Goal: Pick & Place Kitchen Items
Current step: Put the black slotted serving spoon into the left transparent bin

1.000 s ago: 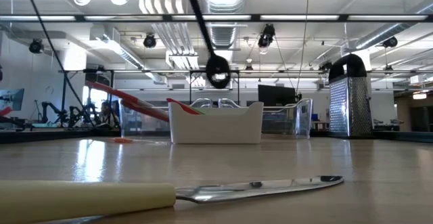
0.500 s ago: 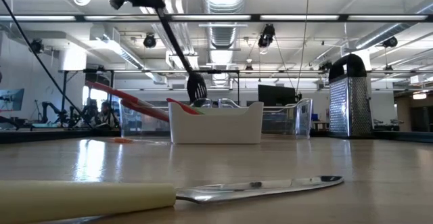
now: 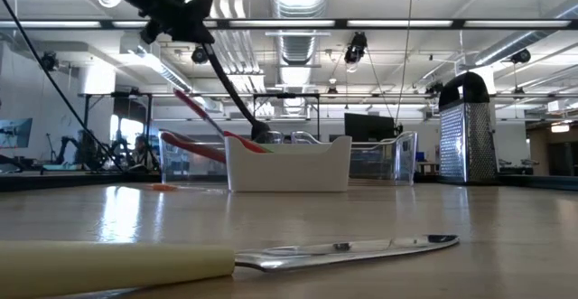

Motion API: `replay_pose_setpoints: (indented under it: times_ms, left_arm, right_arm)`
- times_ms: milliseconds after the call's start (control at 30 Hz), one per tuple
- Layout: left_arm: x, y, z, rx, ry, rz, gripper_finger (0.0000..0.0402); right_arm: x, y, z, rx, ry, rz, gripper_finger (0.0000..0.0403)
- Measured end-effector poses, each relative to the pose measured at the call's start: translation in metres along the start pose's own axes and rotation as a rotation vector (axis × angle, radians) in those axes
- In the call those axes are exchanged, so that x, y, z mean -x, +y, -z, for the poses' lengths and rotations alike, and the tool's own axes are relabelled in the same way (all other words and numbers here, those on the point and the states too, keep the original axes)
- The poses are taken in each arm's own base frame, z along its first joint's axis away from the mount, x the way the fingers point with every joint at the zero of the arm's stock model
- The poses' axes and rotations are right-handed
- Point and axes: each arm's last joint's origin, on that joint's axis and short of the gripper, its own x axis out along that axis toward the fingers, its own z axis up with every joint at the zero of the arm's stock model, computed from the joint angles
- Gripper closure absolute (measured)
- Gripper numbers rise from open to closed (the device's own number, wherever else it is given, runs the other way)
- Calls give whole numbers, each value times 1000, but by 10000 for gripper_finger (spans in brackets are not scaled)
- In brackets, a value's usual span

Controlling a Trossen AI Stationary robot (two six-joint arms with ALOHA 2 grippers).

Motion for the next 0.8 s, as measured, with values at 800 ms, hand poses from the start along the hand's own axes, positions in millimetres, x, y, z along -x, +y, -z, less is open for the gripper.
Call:
replay_pose_setpoints:
  times_ms: [800]
  left_arm:
    - [2, 5, -14, -2, -76, -43, 378]
  right_arm:
    - [0, 0, 0, -17, 1, -1, 331]
